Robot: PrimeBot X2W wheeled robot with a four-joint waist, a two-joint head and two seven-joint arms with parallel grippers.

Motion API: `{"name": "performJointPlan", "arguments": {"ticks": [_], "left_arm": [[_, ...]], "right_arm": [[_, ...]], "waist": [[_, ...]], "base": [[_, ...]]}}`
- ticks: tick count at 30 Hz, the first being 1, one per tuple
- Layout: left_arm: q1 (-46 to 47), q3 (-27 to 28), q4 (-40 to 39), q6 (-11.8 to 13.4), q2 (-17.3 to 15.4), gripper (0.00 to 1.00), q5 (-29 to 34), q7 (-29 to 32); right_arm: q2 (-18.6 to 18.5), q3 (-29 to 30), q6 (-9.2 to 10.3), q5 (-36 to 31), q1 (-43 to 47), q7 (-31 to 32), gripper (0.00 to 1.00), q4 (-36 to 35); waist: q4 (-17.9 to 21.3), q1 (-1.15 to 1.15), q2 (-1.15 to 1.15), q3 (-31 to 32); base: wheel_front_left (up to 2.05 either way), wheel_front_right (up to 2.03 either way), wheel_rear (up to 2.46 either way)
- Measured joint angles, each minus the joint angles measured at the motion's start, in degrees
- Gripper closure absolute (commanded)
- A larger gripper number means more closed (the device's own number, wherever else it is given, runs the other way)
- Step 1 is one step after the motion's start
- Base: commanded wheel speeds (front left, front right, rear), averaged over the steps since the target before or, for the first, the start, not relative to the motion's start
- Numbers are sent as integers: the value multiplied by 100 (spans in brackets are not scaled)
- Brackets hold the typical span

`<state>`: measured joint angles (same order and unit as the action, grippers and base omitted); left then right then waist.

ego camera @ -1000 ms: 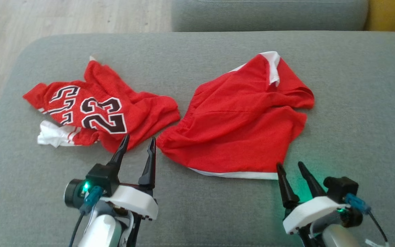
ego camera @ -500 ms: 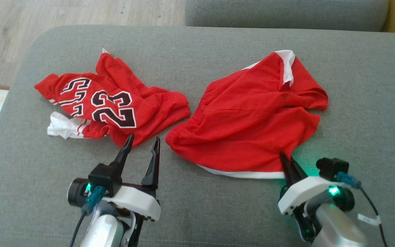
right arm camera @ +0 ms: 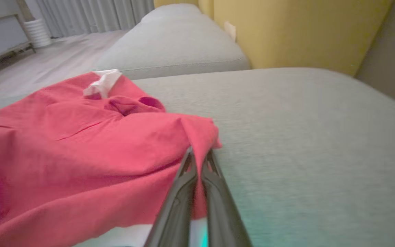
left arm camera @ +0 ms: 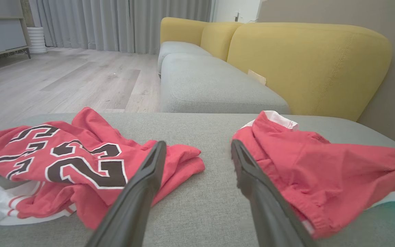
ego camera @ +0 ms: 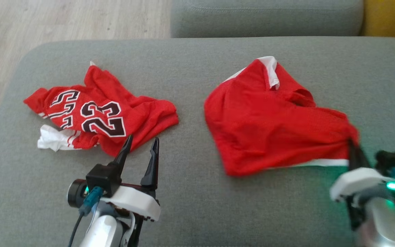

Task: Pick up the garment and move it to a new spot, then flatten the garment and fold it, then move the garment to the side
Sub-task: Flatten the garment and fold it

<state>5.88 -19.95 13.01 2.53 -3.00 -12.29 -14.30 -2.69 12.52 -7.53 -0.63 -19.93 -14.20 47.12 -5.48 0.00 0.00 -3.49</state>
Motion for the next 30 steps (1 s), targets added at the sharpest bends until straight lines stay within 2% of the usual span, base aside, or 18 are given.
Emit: {"name": "performJointPlan", "arguments": {"ticks": [3, 6, 9, 13, 20, 21, 22, 30], "left_arm": [[-22, -27, -5, 3, 0, 0, -4, 0], [-83, -80, -8, 7, 0, 0, -60, 0], [-103, -156, 9, 0, 1, 0, -97, 0], [-101, -202, 36, -3, 1, 0, -97, 0], [-97, -304, 133, -49, 1, 0, -97, 0], [-97, -307, 140, -54, 0, 0, -97, 0], [-97, -305, 144, -54, 0, 0, -97, 0], [-99, -261, 153, -51, 0, 0, -97, 0]], "right_arm": [[1, 662, 0, -761, 259, 67, 100, -457], [1, 991, 0, -1467, 430, 330, 100, -944], [5, 719, 0, -1964, 443, 615, 100, -1174], [7, 288, 0, -2197, 443, 886, 100, -1180], [7, -252, 0, -2053, 438, 1213, 100, -805], [7, -305, 0, -1963, 438, 1218, 31, -745], [8, -338, 0, -1891, 436, 1221, 0, -694], [9, -492, 0, -1156, 437, 1005, 0, -591]], "waist": [[60, 0, 0, 45], [91, 0, 0, 44], [83, 0, 0, 3], [37, 0, 0, -56], [-103, 0, 0, -121], [-115, 0, 0, -122], [-118, 0, 0, -120], [79, 0, 0, -62]], "base": [[0, 0, 0], [0, 0, 0], [0, 0, 0], [0, 0, 0], [0, 0, 0], [0, 0, 0], [0, 0, 0], [0, 0, 0]]}}
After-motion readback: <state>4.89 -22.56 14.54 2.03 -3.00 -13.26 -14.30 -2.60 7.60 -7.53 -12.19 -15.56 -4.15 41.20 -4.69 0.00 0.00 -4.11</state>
